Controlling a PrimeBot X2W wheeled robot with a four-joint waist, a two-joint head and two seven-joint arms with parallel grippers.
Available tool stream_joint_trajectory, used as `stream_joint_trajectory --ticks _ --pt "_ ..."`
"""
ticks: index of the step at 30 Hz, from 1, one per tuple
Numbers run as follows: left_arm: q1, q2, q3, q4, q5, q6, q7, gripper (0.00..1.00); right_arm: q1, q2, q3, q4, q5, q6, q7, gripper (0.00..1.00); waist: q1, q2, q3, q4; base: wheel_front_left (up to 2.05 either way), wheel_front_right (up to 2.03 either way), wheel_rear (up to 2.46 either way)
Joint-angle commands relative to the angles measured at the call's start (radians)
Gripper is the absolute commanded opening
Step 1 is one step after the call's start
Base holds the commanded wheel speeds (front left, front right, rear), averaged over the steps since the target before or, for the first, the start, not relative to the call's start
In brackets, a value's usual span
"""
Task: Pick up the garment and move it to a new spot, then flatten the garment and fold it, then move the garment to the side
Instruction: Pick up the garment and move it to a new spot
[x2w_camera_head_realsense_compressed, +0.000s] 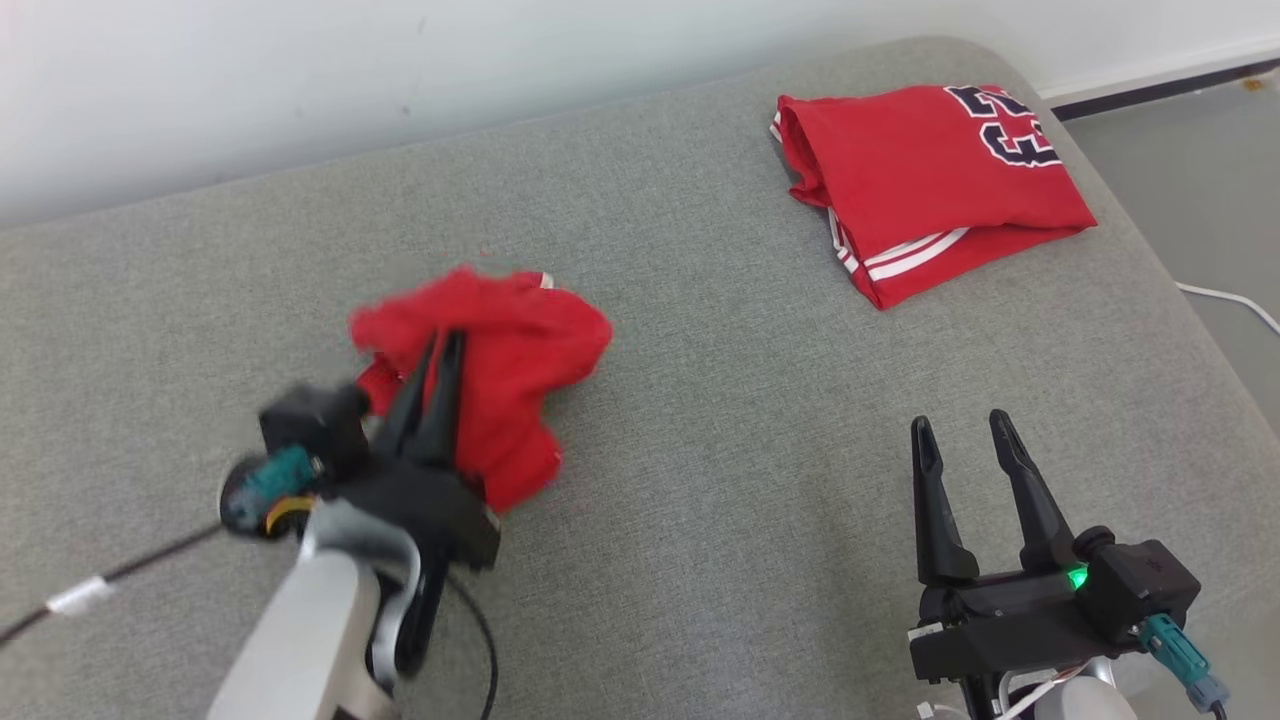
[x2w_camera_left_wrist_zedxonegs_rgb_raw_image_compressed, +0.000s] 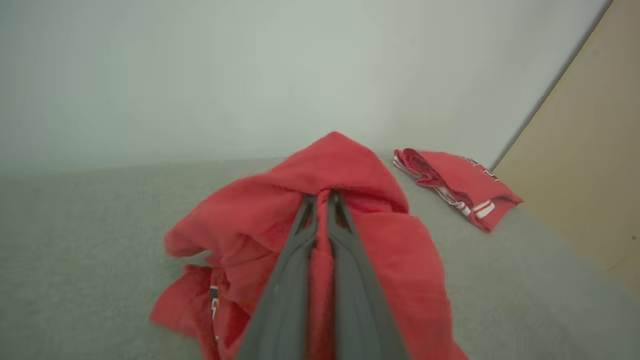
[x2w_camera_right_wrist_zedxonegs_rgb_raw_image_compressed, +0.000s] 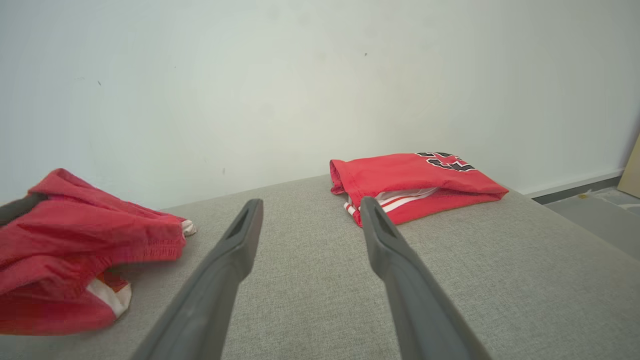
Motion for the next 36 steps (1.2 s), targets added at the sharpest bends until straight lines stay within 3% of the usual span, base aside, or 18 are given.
stream_joint_trajectory --ticks 1,10,21,22,23,24,30,36 --pt "0.020 0.004 -0.008 0.031 0.012 -0.005 -0.022 0.00 -0.005 0.004 -0.001 0.005 0.007 -0.003 0.000 1.00 0.0000 0.0000 0.002 -0.001 0.00 0.00 0.00" --pt "0.059 -0.054 -0.064 0.196 -0.019 -0.050 -0.087 0.00 0.008 0.004 -0.002 0.017 -0.006 -0.003 0.000 1.00 0.0000 0.0000 -0.033 0.021 0.00 0.00 0.00" --pt "0.056 -0.095 -0.193 0.260 -0.050 -0.075 -0.118 0.00 0.036 0.004 0.000 0.030 -0.018 -0.003 0.000 1.00 0.0000 0.0000 -0.097 0.059 0.00 0.00 0.00" --pt "0.058 -0.095 -0.202 0.266 -0.051 -0.075 -0.120 0.20 0.038 0.003 -0.002 0.030 -0.018 -0.003 0.000 1.00 0.0000 0.0000 -0.102 0.062 0.00 0.00 0.00" --pt "0.057 -0.096 -0.215 0.268 -0.043 -0.075 -0.121 0.90 0.041 0.004 -0.003 0.030 -0.019 -0.003 0.000 1.00 0.0000 0.0000 -0.106 0.065 0.00 0.00 0.00" --pt "0.058 -0.097 -0.224 0.268 -0.038 -0.076 -0.125 1.00 0.044 0.003 -0.006 0.030 -0.020 -0.003 0.000 1.00 0.0000 0.0000 -0.111 0.069 0.00 0.00 0.00" --pt "0.081 -0.093 -0.191 0.191 -0.024 -0.045 -0.138 1.00 0.068 0.003 -0.019 0.029 -0.029 -0.003 0.000 1.00 0.0000 0.0000 -0.146 0.102 0.00 0.00 0.00" --pt "0.170 -0.039 -0.043 0.009 0.058 0.027 -0.137 1.00 0.086 0.003 -0.028 0.023 -0.035 -0.003 0.000 1.00 0.0000 0.0000 -0.177 0.142 0.00 0.00 0.00"
